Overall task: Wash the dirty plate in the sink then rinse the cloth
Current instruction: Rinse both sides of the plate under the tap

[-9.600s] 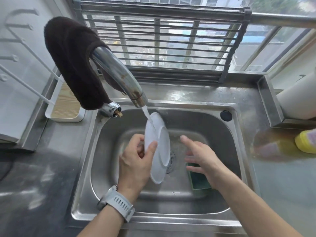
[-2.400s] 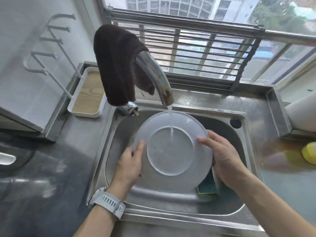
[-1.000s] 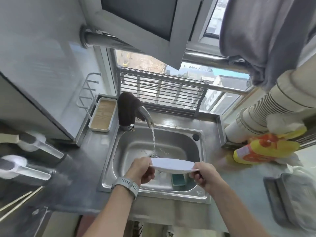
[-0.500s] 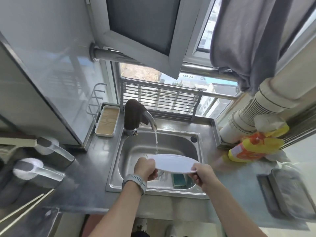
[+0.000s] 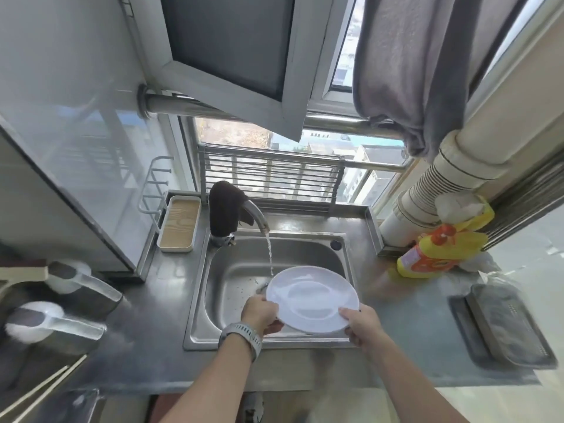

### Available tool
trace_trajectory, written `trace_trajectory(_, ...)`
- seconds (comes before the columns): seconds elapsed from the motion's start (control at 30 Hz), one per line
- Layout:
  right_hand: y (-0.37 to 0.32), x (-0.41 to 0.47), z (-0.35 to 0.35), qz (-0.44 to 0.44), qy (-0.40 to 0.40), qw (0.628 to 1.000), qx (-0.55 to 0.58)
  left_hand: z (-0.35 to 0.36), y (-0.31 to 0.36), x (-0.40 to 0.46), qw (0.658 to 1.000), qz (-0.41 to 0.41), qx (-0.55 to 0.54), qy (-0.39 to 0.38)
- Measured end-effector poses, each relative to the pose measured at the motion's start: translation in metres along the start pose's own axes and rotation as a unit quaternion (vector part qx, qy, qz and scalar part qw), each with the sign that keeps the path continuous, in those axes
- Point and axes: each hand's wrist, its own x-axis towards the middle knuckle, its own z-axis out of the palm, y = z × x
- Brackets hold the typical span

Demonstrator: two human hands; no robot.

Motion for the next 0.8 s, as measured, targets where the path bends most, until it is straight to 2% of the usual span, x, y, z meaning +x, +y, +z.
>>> trace_trajectory(0.13, 0.013, 0.008, -0.018, -0.03, 0.036, 0.999, -0.007, 0.017, -0.008, 0.002, 0.998, 0.064, -0.008, 0.016)
trace_trajectory(0.3, 0.031, 0.024, -0.061, -0.02, 0.073, 0.997, 0.001, 0.063, -0.018, 0.012, 0.995, 0.087, 0.004, -0.046)
trace_trajectory(0.43, 0.057, 0.042, -0.118, -0.019, 0.146, 0.989, 0.01, 0.129, -0.043, 0.025, 0.986, 0.118, 0.063, -0.095)
trace_trajectory(0.6, 0.144, 0.147, -0.206, -0.006, 0.222, 0.974, -0.031, 0.211, -0.071, 0.038, 0.969, 0.153, 0.166, -0.104)
trace_trajectory(0.8, 0.11, 0.098, -0.215, -0.026, 0.262, 0.964, -0.028, 0.261, -0.087, 0.05, 0.929, 0.232, 0.28, -0.066)
